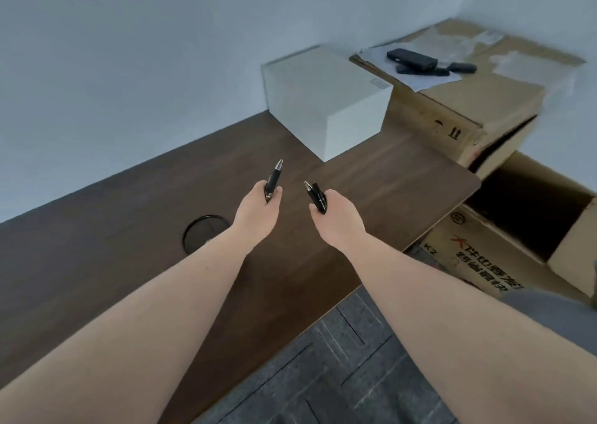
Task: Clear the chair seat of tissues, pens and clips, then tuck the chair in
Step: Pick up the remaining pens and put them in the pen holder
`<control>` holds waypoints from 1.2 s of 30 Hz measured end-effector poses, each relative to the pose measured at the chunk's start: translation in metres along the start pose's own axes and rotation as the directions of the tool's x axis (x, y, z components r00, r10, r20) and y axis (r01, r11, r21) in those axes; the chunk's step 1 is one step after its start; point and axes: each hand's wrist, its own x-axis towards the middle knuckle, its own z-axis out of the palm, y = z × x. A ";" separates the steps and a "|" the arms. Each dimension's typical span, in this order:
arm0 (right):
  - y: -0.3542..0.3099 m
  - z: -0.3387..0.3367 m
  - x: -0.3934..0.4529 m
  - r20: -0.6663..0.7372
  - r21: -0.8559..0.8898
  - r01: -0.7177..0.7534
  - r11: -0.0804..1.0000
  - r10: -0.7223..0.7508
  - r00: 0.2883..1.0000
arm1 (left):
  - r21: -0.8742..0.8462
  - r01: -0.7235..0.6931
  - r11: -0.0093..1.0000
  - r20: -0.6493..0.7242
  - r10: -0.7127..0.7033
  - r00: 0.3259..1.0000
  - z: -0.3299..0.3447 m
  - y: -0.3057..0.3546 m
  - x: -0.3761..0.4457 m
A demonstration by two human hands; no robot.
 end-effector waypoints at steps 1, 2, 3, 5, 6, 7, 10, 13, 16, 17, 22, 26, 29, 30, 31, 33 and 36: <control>-0.012 0.009 0.002 0.001 0.014 0.016 1.000 -0.016 1.000 | -0.030 0.010 1.000 -0.021 -0.011 1.000 -0.010 -0.008 0.001; -0.023 0.017 0.004 0.001 0.034 0.029 0.999 -0.029 1.000 | -0.070 0.023 0.997 -0.041 -0.026 0.999 -0.018 -0.016 0.002; -0.034 0.024 0.006 -0.003 0.062 0.039 0.997 -0.039 0.999 | -0.128 0.041 0.991 -0.060 -0.049 0.997 -0.025 -0.023 0.004; -0.057 0.039 0.010 -0.018 0.155 0.040 0.987 -0.038 0.999 | -0.293 0.066 0.954 -0.093 -0.097 0.991 -0.039 -0.038 0.008; -0.068 0.046 0.012 -0.026 0.225 0.035 0.974 -0.030 0.999 | -0.361 0.081 0.929 -0.102 -0.126 0.987 -0.046 -0.044 0.009; -0.079 0.053 0.014 -0.030 0.303 0.028 0.953 -0.020 0.999 | -0.411 0.097 0.907 -0.107 -0.154 0.982 -0.053 -0.049 0.010; -0.109 0.070 0.018 -0.047 0.447 0.025 0.894 -0.004 0.999 | -0.509 0.119 0.852 -0.098 -0.195 0.976 -0.070 -0.062 0.013; -0.129 0.083 0.021 -0.046 0.492 0.034 0.870 -0.014 0.999 | -0.536 0.104 0.838 -0.105 -0.188 0.977 -0.079 -0.072 0.014; -0.141 0.094 0.024 -0.042 0.494 0.050 0.868 -0.034 0.999 | -0.533 0.106 0.839 -0.103 -0.188 0.977 -0.083 -0.082 0.015; -0.144 0.097 0.024 -0.038 0.494 0.054 0.868 -0.040 0.998 | -0.527 0.108 0.843 -0.104 -0.190 0.976 -0.083 -0.085 0.016; -0.151 0.113 0.025 -0.018 0.459 0.064 0.886 -0.063 0.998 | -0.516 0.118 0.848 -0.112 -0.203 0.973 -0.080 -0.097 0.015; -0.152 0.124 0.025 -0.001 0.472 0.055 0.880 -0.062 0.998 | -0.518 0.124 0.846 -0.129 -0.220 0.967 -0.078 -0.099 0.014; -0.155 0.127 0.027 0.002 0.492 0.044 0.870 -0.051 0.999 | -0.520 0.137 0.843 -0.135 -0.239 0.962 -0.077 -0.101 0.013; -0.157 0.126 0.029 -0.004 0.492 0.050 0.869 -0.055 0.998 | -0.522 0.141 0.841 -0.138 -0.247 0.959 -0.077 -0.101 0.014; -0.159 0.125 0.030 -0.012 0.491 0.061 0.869 -0.063 0.998 | -0.525 0.144 0.839 -0.144 -0.254 0.957 -0.077 -0.102 0.014; -0.164 0.123 0.033 -0.028 0.491 0.084 0.867 -0.080 0.996 | -0.534 0.145 0.833 -0.158 -0.267 0.951 -0.077 -0.103 0.015; -0.168 0.122 0.034 -0.046 0.492 0.108 0.864 -0.099 0.994 | -0.528 0.148 0.836 -0.169 -0.275 0.947 -0.079 -0.102 0.016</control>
